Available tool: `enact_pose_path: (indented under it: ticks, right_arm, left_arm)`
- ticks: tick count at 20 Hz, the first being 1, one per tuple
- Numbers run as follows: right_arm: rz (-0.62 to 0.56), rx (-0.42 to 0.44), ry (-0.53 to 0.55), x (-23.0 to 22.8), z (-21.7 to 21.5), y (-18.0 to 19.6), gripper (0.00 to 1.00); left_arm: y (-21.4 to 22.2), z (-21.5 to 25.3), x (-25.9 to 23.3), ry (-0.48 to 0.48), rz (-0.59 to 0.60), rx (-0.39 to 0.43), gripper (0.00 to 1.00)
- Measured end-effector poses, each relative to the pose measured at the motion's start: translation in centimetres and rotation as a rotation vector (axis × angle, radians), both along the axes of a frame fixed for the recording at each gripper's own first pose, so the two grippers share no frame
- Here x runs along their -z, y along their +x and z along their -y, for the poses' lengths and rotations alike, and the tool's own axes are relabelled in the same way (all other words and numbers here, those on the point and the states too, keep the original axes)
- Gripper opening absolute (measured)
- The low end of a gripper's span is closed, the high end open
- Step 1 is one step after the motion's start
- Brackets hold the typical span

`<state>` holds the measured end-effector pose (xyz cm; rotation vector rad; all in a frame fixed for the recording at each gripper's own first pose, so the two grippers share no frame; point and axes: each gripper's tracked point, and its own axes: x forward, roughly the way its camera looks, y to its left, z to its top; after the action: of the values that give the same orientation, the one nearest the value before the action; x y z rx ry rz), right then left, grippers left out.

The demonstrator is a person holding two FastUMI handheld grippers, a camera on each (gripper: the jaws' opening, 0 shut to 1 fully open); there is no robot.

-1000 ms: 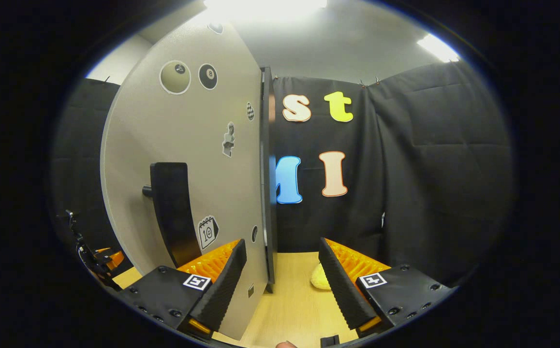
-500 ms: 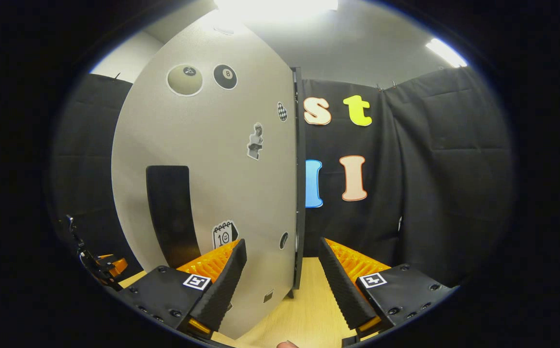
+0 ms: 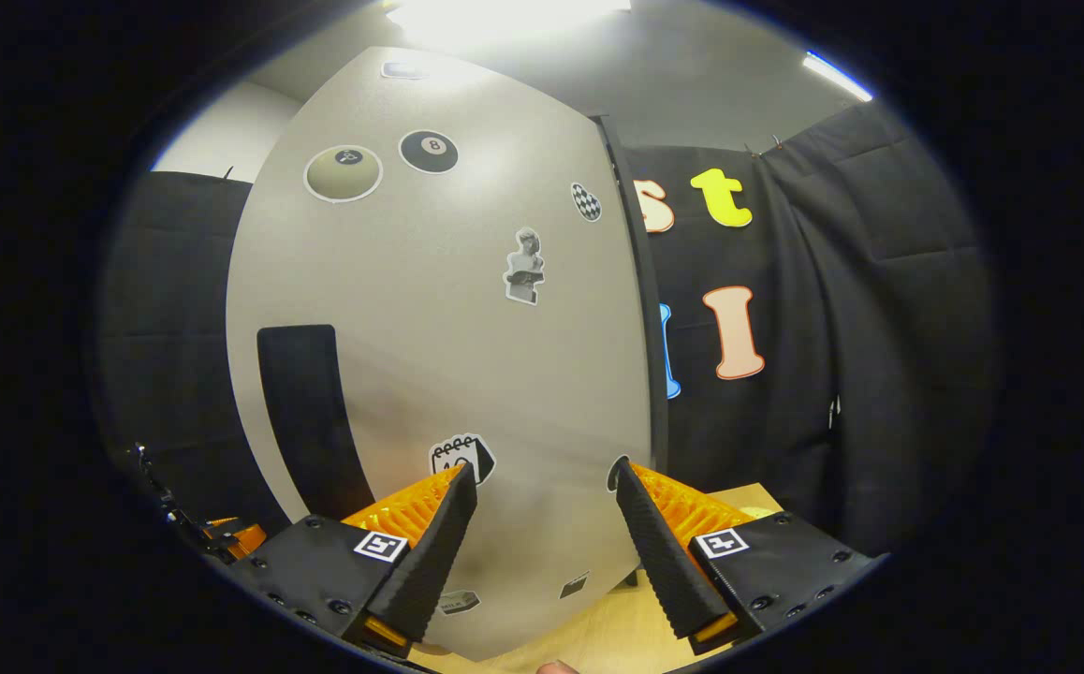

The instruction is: Open the cabinet door with the right hand, grasp the bottle in the cabinet with the left hand and place it on the coaster, then close the cabinet door with the right hand.

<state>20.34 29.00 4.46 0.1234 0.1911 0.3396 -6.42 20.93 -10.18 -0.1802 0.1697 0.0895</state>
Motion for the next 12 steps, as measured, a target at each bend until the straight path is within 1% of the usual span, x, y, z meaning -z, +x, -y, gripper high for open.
enact_pose_path:
  ticks: [6, 7, 9, 12]
  right_arm:
    - [0.003, -0.047, -0.037, 1.2, -4.3, 2.5, 0.96]
    - [0.011, -0.054, -0.044, 1.1, -5.0, 2.9, 0.96]
    - [0.014, -0.074, -0.056, 1.6, -6.8, 3.7, 0.97]
    - [0.032, -0.076, -0.095, 1.9, -8.7, 4.5, 0.97]
  left_arm:
    - [-0.6, -1.0, -0.2, 0.052, 0.003, -0.040, 0.84]
    - [-0.7, -1.2, -0.3, 0.057, -0.001, -0.048, 0.86]
    - [-0.9, -1.4, -0.6, 0.065, -0.006, -0.068, 0.86]
    - [-1.3, -1.7, -0.8, 0.068, -0.009, -0.105, 0.84]
